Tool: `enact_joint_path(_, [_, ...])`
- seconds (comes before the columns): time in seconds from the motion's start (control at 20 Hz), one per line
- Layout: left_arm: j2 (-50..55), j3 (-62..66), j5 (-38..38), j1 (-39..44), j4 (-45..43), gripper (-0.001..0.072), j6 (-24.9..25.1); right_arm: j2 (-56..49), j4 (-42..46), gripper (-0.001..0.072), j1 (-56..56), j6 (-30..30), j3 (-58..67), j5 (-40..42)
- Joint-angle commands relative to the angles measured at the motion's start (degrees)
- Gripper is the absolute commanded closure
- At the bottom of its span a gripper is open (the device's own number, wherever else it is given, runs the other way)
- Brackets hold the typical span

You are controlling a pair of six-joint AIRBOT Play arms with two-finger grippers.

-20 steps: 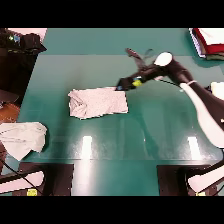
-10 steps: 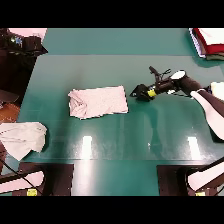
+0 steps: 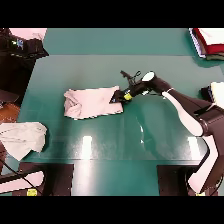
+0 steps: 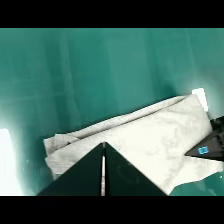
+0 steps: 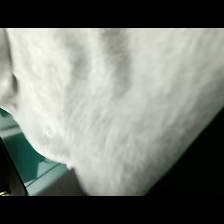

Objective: Fold the shirts.

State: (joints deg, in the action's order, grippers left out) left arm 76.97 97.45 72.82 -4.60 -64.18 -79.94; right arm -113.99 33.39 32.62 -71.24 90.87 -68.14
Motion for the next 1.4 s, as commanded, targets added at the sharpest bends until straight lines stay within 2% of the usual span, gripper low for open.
enact_joint_path(0.0, [0.02,-0.02,0.9,-0.07,0.31,0.0686,-0.04,-1.2,-0.74,0.0698,2.27,0.17,3.02,0.61])
enact_joint_path(0.2, [0.02,-0.02,2.08,1.57,1.66,0.0686,-0.02,2.58,0.35,0.0699,-3.04,0.13,4.83,1.42])
enact_joint_path(0.3, [0.04,-0.02,1.97,3.98,1.62,0.0686,0.09,7.8,5.73,0.0699,-8.37,-1.36,4.79,2.27])
enact_joint_path(0.5, [0.04,-0.02,1.44,9.16,1.62,0.0686,0.98,18.67,23.45,0.07,-23.28,-9.49,4.79,1.38])
enact_joint_path(0.6, [0.04,-0.02,0.57,11.34,1.62,0.0686,0.94,22.62,27.26,0.0699,-32.98,-11.21,4.79,1.11])
enact_joint_path(0.95, [0.04,-0.02,-2.49,13.79,3.13,0.0686,0.83,25.75,26.05,0.07,-62.16,-14.84,4.79,3.3])
enact_joint_path(1.2, [0.04,-0.02,-2.75,13.79,3.15,0.0686,0.37,25.75,24.46,0.07,-68.57,-14.6,5.79,3.91])
enact_joint_path(1.35, [0.04,-0.02,-3.02,13.79,3.15,0.0686,0.42,25.88,21.59,0.07,-68.91,-12.57,12.66,2.45])
